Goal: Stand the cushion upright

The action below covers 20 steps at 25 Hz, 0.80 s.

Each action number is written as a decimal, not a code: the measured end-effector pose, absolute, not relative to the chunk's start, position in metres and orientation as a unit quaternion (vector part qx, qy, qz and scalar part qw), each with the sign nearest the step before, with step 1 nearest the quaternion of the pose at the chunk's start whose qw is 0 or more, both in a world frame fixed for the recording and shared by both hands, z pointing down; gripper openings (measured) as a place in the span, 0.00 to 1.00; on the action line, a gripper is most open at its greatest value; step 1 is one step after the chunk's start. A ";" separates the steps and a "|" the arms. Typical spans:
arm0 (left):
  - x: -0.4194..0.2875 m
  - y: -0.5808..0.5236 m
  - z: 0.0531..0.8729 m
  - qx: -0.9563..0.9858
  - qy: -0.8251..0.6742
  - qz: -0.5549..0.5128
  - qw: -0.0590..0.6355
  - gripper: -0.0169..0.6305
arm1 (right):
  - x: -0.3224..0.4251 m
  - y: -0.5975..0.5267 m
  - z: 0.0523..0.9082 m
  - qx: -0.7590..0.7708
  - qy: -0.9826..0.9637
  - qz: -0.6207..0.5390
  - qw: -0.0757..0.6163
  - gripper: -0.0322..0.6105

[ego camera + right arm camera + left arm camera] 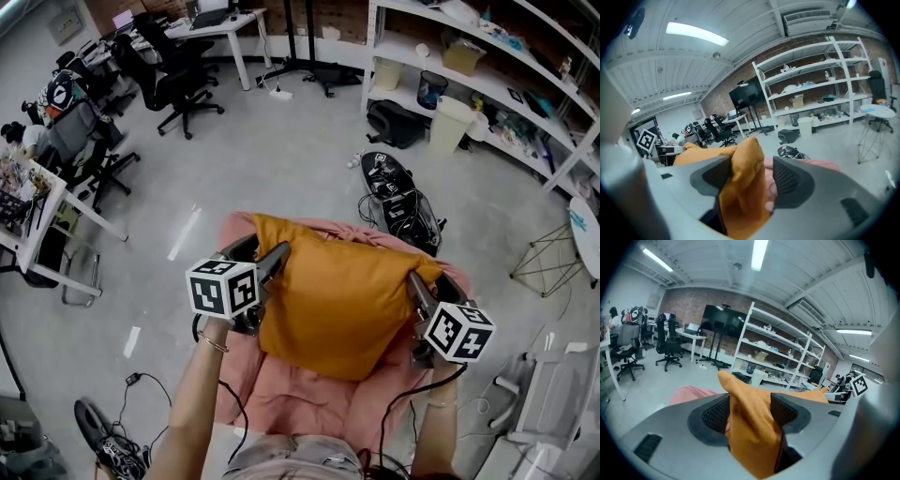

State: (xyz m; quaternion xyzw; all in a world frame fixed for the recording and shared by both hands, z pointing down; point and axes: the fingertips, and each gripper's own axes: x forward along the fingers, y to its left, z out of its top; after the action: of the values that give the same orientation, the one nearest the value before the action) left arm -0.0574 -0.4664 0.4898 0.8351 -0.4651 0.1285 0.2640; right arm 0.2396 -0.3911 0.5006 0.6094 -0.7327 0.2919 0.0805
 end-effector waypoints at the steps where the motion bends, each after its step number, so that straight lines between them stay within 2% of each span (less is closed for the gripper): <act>1: -0.058 -0.465 0.488 0.834 -0.467 0.127 0.264 0.42 | 0.240 -0.390 0.499 0.609 -0.734 0.290 0.081 0.49; 20: -0.103 -0.394 0.463 0.817 -0.503 0.109 0.260 0.42 | 0.240 -0.323 0.461 0.635 -0.724 0.267 0.041 0.49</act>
State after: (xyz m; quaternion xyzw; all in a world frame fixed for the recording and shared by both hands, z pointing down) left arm -0.1029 -0.3936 0.4632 0.8170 -0.5029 0.1091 0.2602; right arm 0.2398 -0.3231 0.4606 0.6351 -0.7236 0.2673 0.0406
